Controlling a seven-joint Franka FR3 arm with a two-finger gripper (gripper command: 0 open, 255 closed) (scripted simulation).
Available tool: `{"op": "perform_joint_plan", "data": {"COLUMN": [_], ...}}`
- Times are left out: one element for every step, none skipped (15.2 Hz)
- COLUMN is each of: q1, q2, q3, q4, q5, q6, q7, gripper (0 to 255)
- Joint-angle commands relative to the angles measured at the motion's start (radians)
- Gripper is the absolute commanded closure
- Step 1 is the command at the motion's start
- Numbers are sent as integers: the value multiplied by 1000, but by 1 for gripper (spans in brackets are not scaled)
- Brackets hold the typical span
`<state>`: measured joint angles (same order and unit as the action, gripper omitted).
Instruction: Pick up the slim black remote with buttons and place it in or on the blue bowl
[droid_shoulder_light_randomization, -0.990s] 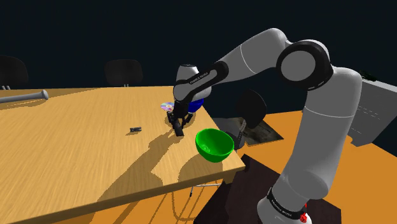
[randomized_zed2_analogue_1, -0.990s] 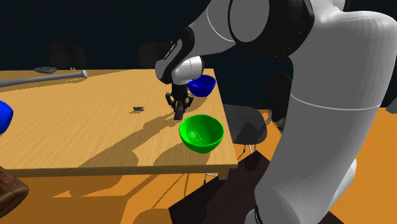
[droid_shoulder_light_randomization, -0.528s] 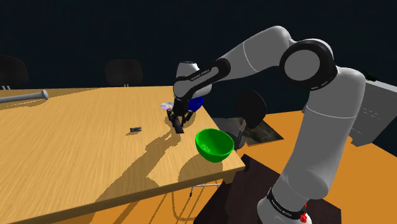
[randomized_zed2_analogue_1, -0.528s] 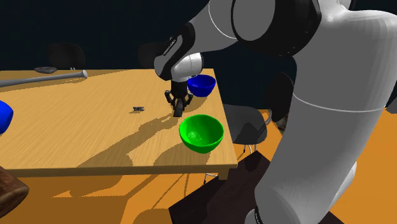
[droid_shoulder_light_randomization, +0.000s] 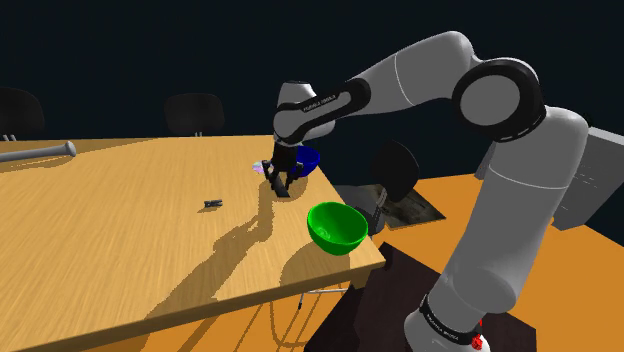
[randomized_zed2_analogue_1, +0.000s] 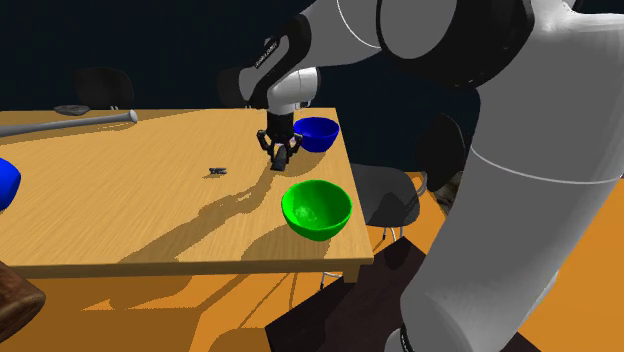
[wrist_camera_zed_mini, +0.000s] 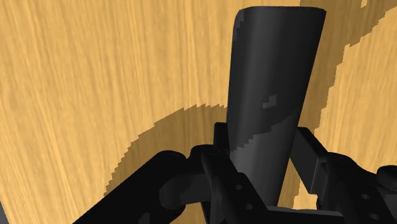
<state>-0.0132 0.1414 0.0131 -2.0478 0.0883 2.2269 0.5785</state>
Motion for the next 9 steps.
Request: {"op": "perform_joint_plan", "data": {"q1": [-1, -1, -1, -1, -1, -1, -1, -1, -1], "q2": [-13, -19, -25, -30, -36, -41, -46, -51, -55], "q3": [-1, -1, -1, -1, -1, -1, -1, -1, -2], "q4": [11, 17, 24, 31, 38, 46, 53, 61, 69], "q5": [-1, -2, -3, -3, -4, -4, -5, -5, -6], "q6": [-24, -37, -49, -61, -74, -87, -99, -112, -124], "q7": [1, 2, 3, 4, 5, 7, 8, 9, 9], "gripper": [255, 255, 255, 255, 255, 255, 255, 255, 255]}}
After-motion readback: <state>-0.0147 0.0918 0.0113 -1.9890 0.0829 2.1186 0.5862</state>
